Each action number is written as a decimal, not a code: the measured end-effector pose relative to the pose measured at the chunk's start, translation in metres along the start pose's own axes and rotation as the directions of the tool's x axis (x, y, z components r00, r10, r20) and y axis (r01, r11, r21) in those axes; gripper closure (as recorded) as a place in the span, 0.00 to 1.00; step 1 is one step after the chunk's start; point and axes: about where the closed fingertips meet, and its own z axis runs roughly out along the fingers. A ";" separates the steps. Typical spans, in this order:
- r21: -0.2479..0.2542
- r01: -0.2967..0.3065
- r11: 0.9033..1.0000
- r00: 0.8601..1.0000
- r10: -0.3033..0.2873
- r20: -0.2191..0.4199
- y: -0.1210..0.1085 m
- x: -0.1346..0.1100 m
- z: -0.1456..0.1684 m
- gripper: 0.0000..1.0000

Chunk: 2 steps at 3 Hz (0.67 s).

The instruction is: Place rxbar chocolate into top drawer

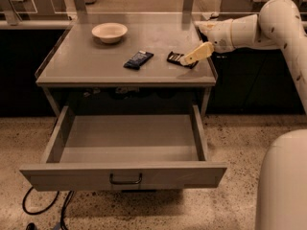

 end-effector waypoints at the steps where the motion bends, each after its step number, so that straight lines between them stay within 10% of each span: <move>1: -0.092 -0.052 0.994 0.997 0.057 0.053 0.011 0.012 0.020 0.00; 2: -0.193 -0.125 0.973 0.990 0.136 0.047 0.017 0.040 0.080 0.00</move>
Offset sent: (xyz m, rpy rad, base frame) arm 0.0367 0.0492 -0.0875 0.2431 0.2202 0.2011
